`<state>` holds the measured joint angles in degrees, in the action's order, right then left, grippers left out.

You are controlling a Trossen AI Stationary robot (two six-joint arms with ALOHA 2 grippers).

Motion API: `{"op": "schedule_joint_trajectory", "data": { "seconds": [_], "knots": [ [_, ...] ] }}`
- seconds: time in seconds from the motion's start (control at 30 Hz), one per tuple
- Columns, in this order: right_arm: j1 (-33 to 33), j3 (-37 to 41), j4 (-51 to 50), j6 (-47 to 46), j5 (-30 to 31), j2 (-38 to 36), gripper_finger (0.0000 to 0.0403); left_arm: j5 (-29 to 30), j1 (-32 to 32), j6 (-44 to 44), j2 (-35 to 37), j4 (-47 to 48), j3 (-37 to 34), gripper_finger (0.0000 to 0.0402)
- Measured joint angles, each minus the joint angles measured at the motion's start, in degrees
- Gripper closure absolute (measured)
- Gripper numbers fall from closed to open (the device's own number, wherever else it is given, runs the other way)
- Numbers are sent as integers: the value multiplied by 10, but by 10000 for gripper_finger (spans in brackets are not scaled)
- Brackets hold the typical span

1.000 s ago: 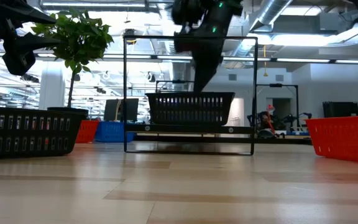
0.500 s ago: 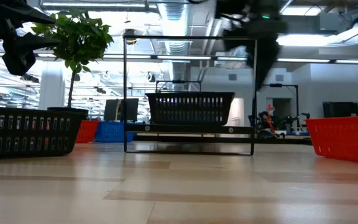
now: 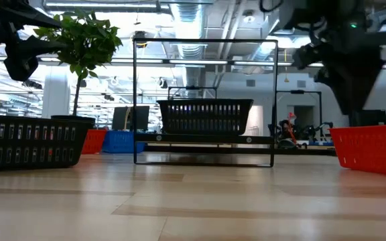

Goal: Stack baskets on shelf by color
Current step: Stack the bottom red bin on the red bin on the shelf

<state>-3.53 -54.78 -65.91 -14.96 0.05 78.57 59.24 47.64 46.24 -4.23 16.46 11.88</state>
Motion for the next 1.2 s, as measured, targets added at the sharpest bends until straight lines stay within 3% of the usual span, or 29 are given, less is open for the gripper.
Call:
{"op": "schedule_joint_trajectory", "data": {
  "seconds": [0.43,0.53,0.67,0.77,1.0,1.2],
  "knots": [
    [4,60,60,24,14,70,218,1,0,0,0,7,0,234],
    [7,60,67,28,15,70,262,1,0,0,0,8,0,234],
    [21,60,59,28,15,65,367,1,0,0,0,9,0,234],
    [39,60,62,27,17,65,384,1,0,0,0,10,0,234],
    [100,39,26,-1,115,65,393,1,0,0,0,13,0,234],
    [188,-32,-39,2,197,64,393,1,0,0,0,13,0,234]
  ]
}}
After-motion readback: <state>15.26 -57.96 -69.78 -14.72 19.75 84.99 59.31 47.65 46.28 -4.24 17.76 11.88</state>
